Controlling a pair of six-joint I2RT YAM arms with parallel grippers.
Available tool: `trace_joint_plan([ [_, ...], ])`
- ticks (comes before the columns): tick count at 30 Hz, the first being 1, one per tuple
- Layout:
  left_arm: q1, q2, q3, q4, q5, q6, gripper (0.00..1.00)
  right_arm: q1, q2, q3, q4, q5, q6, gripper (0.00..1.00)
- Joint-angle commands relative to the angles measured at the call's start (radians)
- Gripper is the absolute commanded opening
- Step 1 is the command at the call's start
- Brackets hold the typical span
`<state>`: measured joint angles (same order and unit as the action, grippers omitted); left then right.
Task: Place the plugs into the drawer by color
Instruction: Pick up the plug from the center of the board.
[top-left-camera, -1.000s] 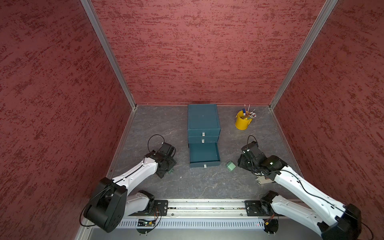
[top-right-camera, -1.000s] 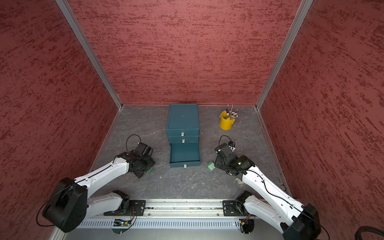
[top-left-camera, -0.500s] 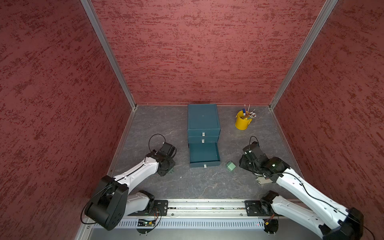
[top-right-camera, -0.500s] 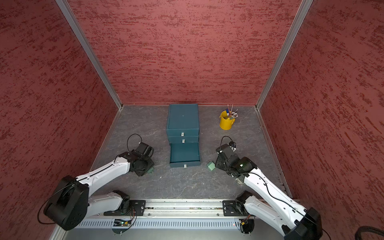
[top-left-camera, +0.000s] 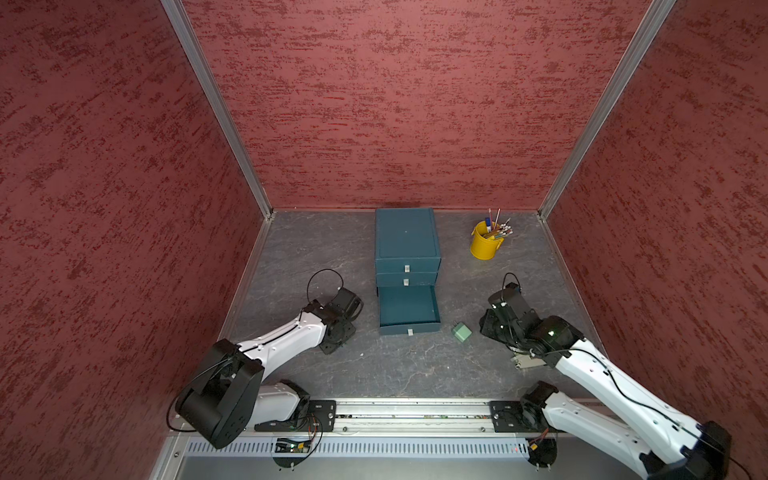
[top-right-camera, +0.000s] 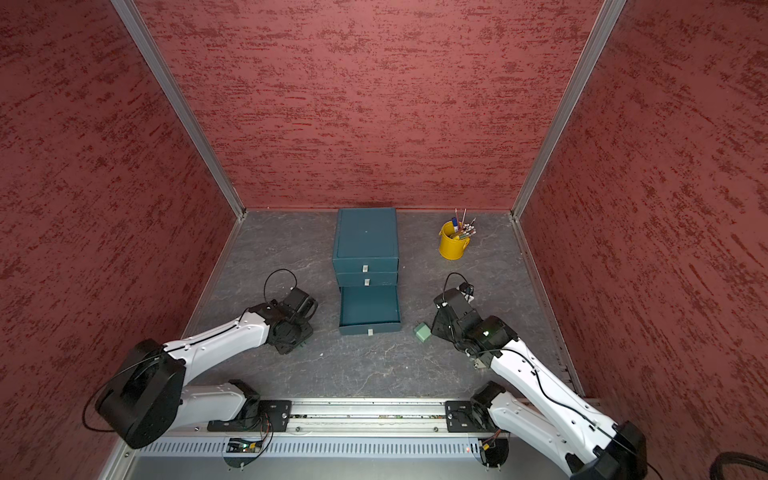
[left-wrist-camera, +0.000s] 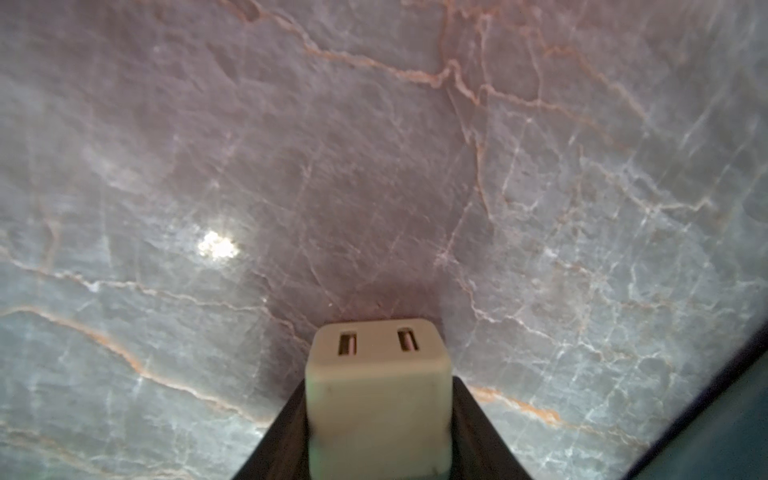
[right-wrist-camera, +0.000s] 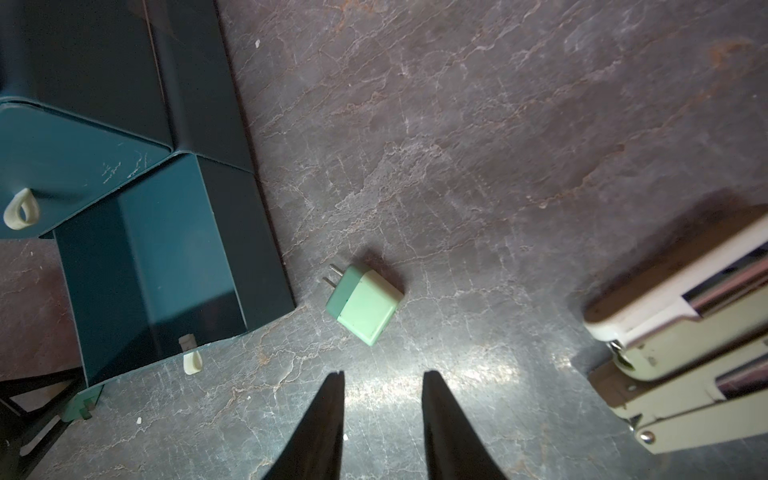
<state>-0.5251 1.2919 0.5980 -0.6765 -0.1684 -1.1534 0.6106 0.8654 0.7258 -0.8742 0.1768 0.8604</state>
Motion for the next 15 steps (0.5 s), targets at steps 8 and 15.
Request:
trace_joint_plan([
  [8,0.004,-0.086,0.101,-0.114,-0.089,0.075,0.01,-0.003,-0.047,0.043,-0.036,0.038,0.010,0.34],
  [15,0.002,-0.178,0.250,-0.204,-0.153,0.206,0.00,-0.003,-0.054,0.053,-0.043,0.046,0.008,0.34],
])
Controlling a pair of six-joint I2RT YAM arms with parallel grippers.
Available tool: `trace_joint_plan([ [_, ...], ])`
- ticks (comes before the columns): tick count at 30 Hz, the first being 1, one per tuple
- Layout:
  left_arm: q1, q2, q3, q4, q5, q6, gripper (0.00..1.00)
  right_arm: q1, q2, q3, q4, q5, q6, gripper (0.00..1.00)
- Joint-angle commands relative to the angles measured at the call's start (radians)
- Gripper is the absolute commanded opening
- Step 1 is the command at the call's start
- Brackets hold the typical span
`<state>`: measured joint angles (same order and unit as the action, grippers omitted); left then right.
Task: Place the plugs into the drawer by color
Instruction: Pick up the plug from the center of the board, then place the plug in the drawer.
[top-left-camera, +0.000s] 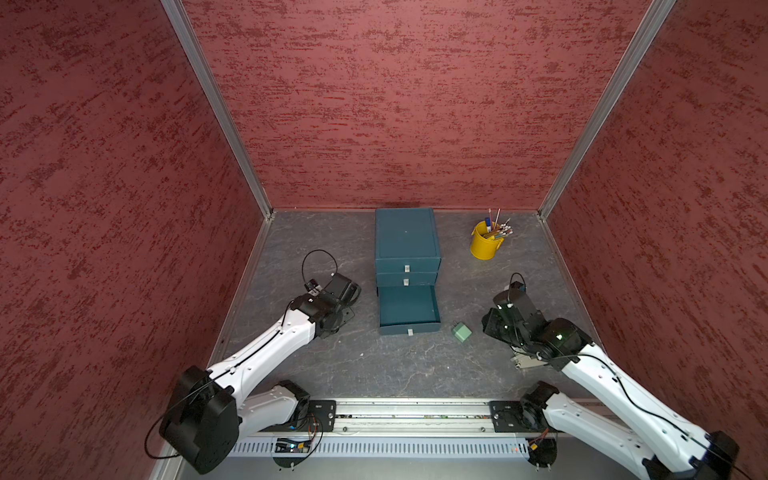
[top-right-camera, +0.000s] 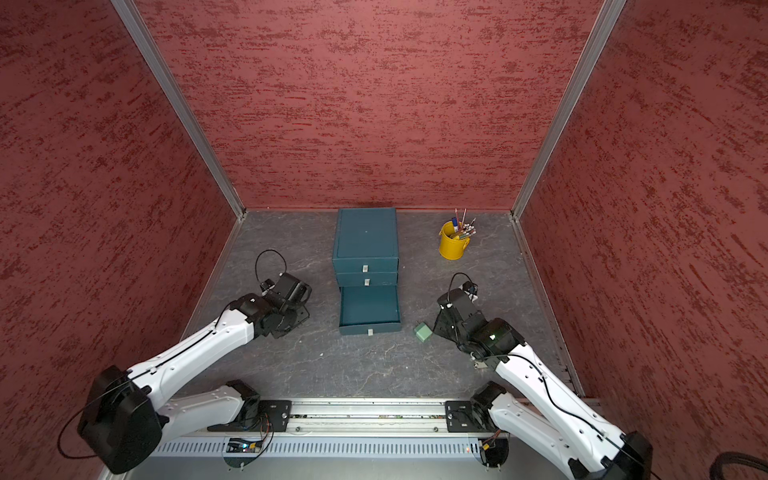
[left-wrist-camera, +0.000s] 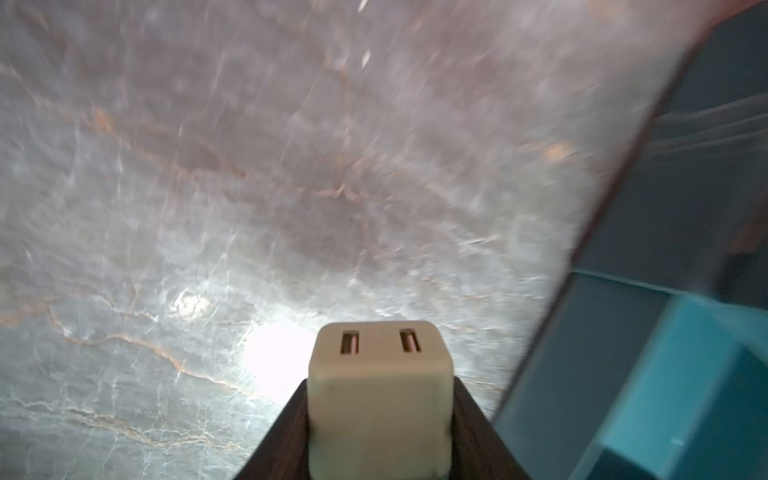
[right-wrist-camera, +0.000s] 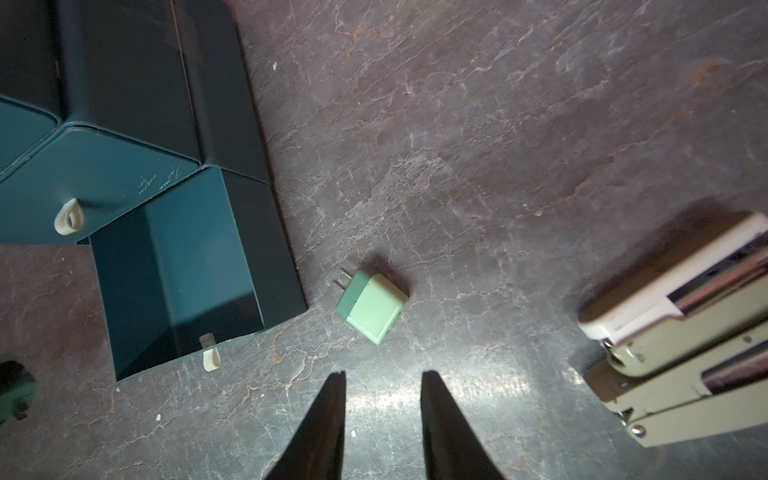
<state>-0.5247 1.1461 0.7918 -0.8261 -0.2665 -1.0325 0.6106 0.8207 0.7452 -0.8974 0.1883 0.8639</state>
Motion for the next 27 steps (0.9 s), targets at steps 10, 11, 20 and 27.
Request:
trace_joint_plan([
  [10,-0.228,-0.084,0.330,-0.037,-0.184,0.290,0.00,-0.003,-0.019,0.010,-0.007,0.025,0.022,0.33],
  [11,-0.266,-0.078,0.332,0.004,-0.173,0.317,0.00,-0.003,-0.016,0.006,-0.001,0.020,0.025,0.32],
  [20,-0.453,0.102,0.280,0.214,-0.159,0.378,0.00,-0.003,-0.057,-0.046,0.013,-0.028,0.041,0.31],
  [27,-0.449,0.196,0.210,0.296,-0.155,0.367,0.00,-0.003,-0.075,-0.057,0.004,-0.026,0.040,0.31],
])
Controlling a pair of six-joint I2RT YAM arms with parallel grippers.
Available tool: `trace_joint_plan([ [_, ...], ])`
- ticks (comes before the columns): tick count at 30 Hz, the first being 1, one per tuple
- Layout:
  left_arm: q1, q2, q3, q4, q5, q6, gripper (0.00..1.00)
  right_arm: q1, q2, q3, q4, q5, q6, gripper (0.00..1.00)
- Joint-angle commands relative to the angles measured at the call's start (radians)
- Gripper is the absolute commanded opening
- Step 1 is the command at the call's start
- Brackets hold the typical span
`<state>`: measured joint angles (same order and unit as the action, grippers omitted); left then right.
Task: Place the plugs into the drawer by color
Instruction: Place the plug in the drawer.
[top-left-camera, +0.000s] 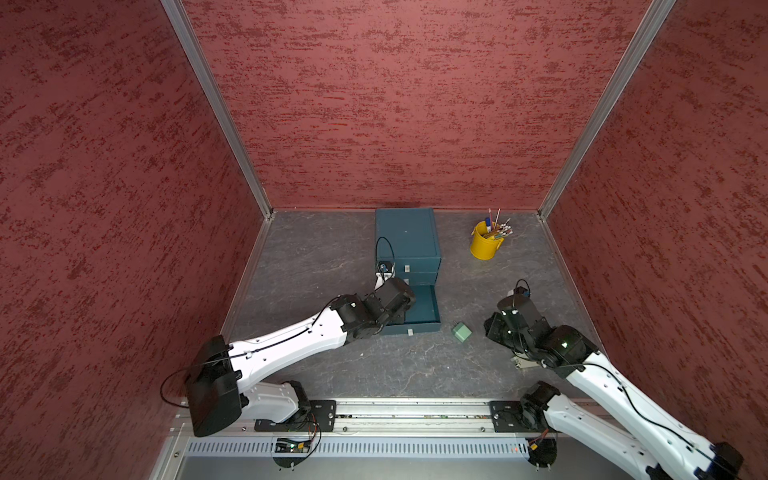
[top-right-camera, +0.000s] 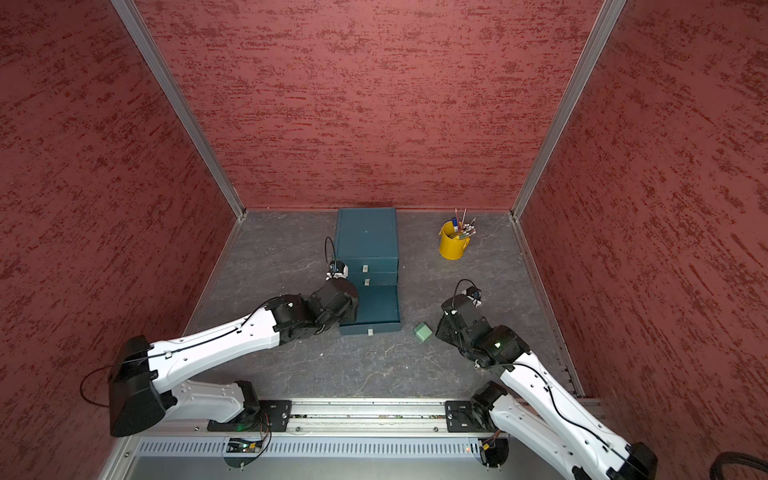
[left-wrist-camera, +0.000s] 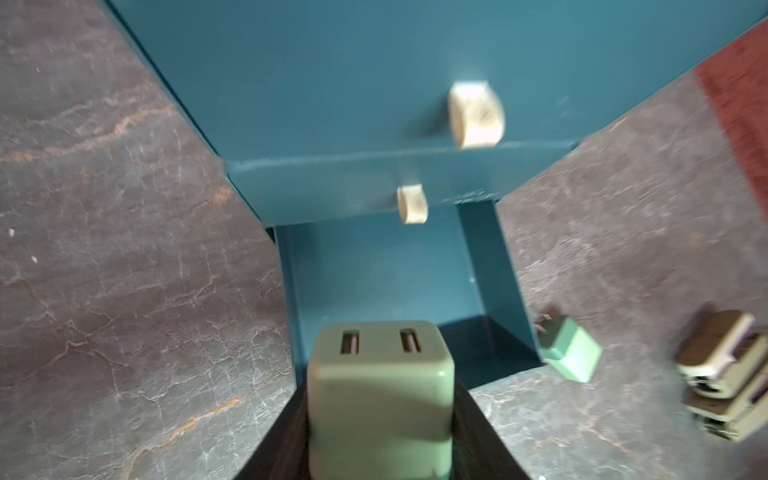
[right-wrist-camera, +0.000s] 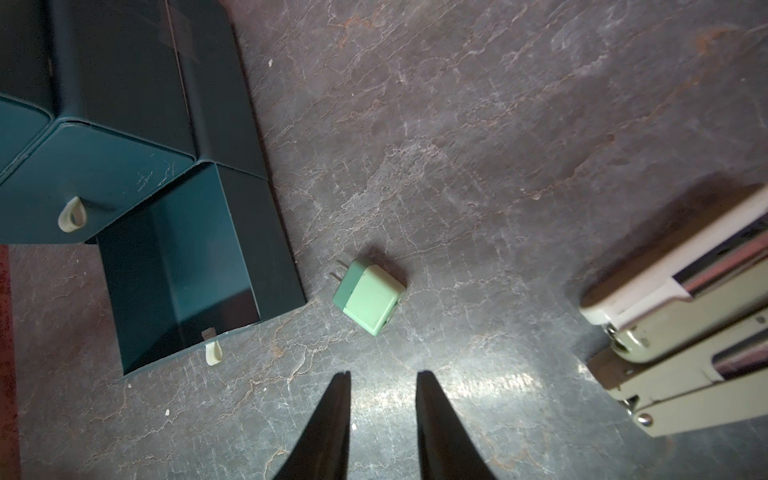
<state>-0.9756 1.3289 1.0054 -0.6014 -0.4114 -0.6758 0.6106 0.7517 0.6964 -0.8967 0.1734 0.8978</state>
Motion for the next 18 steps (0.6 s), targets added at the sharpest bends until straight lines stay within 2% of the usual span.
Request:
trace_joint_plan([
  [1,0.000,0.025,-0.007,0.079,-0.014,0.015,0.00,-0.003,-0.002,-0.008,0.006,-0.014,0.006,0.31],
  [4,0.008,0.056,-0.017,0.090,-0.017,0.011,0.00,-0.003,0.008,-0.008,0.017,-0.019,0.004,0.31],
  [8,0.009,0.076,-0.021,0.104,-0.017,0.013,0.30,-0.003,0.008,-0.010,0.024,-0.028,0.000,0.32],
  [9,0.009,0.078,-0.018,0.101,-0.020,0.012,0.42,-0.003,0.005,-0.012,0.026,-0.030,-0.002,0.34],
  [11,0.010,0.078,-0.012,0.093,-0.029,0.009,0.60,-0.004,0.000,-0.014,0.030,-0.040,-0.012,0.47],
  [13,0.009,0.072,-0.002,0.080,-0.039,0.014,0.68,-0.003,-0.007,-0.015,0.035,-0.052,-0.024,0.64],
  [16,0.009,0.061,0.019,0.056,-0.057,0.028,0.74,-0.003,-0.020,-0.017,0.034,-0.057,-0.034,0.73],
  [18,0.009,0.054,0.041,0.029,-0.069,0.030,0.76,-0.003,-0.025,-0.017,0.032,-0.055,-0.036,0.75],
])
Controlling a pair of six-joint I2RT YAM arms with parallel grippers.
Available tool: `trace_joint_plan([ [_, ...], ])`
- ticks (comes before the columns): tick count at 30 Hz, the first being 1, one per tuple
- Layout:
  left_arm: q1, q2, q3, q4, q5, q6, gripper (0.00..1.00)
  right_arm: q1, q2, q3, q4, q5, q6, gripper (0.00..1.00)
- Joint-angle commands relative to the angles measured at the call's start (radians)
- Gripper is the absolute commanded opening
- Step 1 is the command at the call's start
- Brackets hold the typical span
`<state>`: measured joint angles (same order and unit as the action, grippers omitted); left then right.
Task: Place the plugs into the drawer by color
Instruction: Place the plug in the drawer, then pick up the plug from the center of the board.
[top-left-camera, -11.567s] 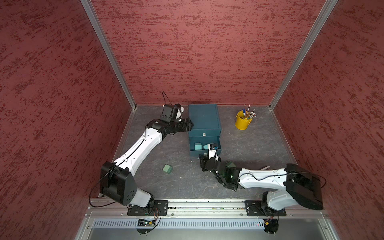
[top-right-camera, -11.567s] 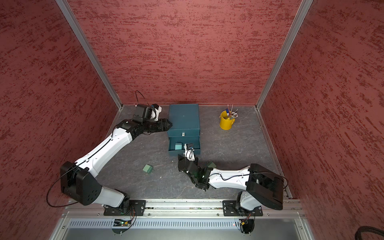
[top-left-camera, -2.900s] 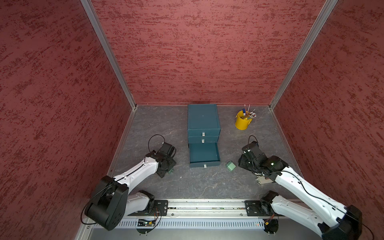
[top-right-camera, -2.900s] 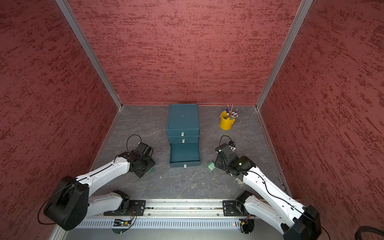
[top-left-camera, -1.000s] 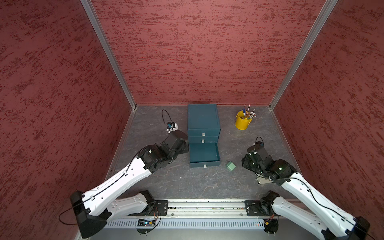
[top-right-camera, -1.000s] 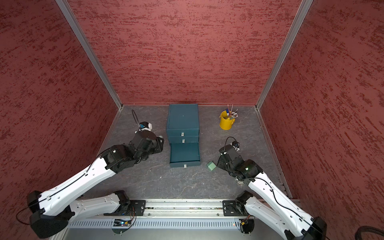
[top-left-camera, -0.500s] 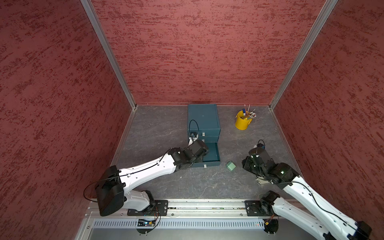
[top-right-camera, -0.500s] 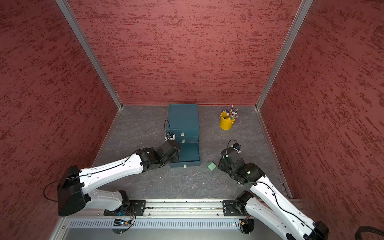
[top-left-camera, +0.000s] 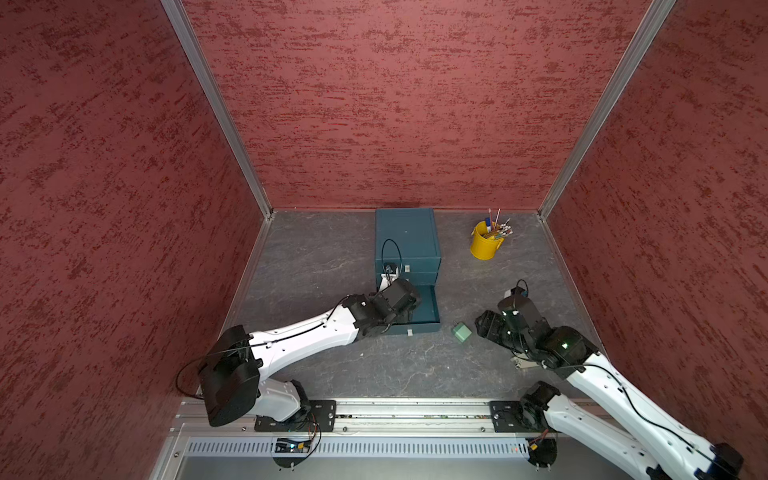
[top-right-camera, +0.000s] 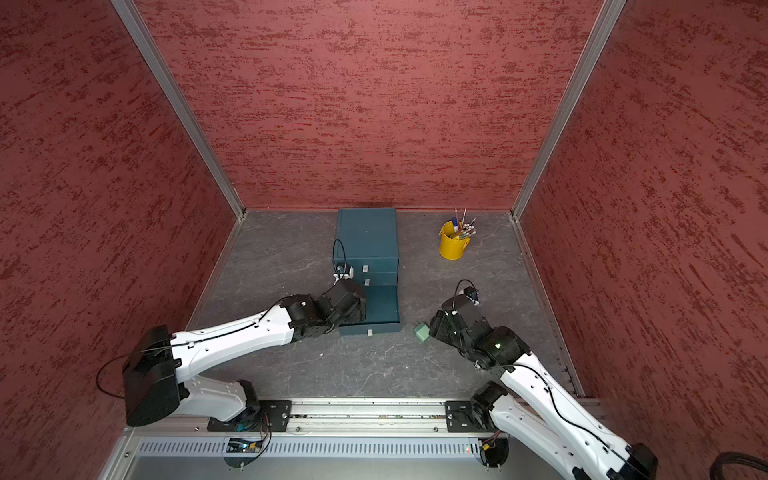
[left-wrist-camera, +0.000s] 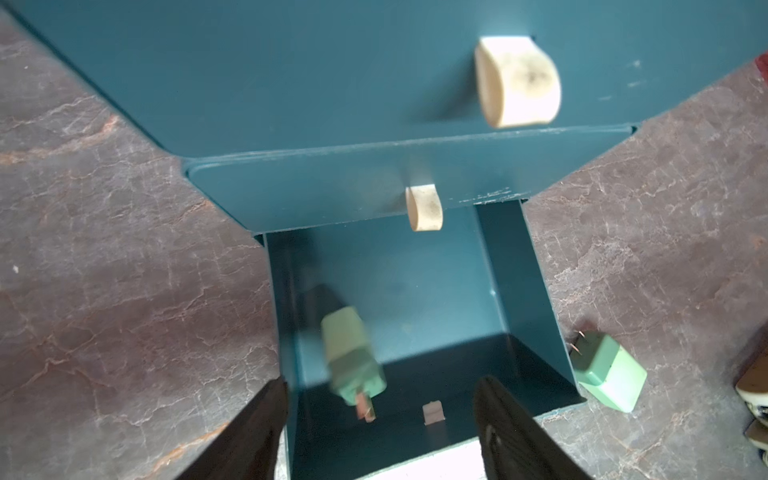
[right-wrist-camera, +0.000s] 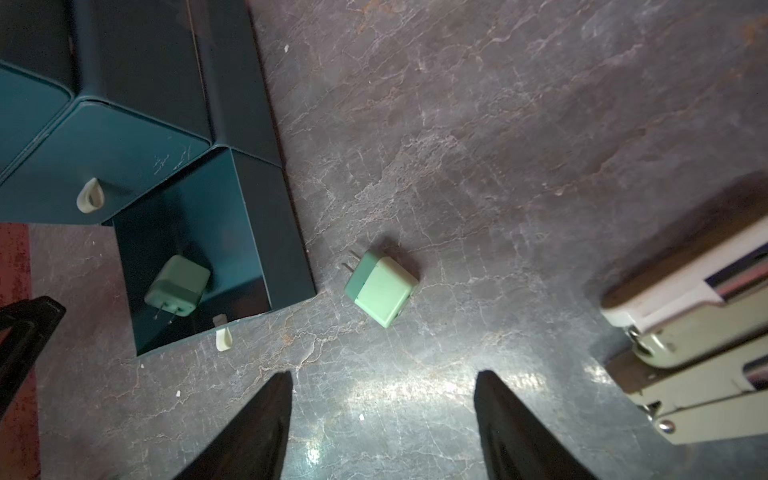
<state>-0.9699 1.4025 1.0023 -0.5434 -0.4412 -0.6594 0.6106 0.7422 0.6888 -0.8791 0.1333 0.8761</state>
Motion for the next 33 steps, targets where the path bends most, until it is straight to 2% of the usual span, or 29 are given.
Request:
trace_joint_plan([
  [1,0.003,-0.025,0.056,-0.043,-0.043,0.015,0.76,-0.003,-0.016,-0.009,0.017,-0.017,-0.015,0.75],
  [6,0.006,-0.126,0.178,-0.128,-0.092,0.088,0.77,-0.002,-0.010,-0.031,0.052,-0.037,-0.023,0.75],
  [9,0.069,-0.175,0.267,-0.159,-0.097,0.166,0.80,0.001,0.009,-0.060,0.096,-0.060,-0.023,0.74],
  [13,0.281,-0.174,0.367,-0.193,0.122,0.192,0.82,0.017,0.066,-0.096,0.156,-0.078,-0.028,0.72],
  [15,0.350,-0.147,0.409,-0.209,0.187,0.218,0.83,0.023,0.114,-0.110,0.179,-0.086,-0.032,0.72],
  [20,0.445,-0.098,0.424,-0.163,0.356,0.240,0.84,0.028,0.198,-0.120,0.215,-0.093,-0.034,0.72],
  [28,0.542,0.003,0.441,-0.133,0.461,0.240,0.86,0.028,0.265,-0.105,0.242,-0.101,-0.033,0.74],
  [33,0.550,0.073,0.435,-0.129,0.531,0.237,0.84,0.027,0.258,-0.116,0.227,-0.096,-0.023,0.74],
])
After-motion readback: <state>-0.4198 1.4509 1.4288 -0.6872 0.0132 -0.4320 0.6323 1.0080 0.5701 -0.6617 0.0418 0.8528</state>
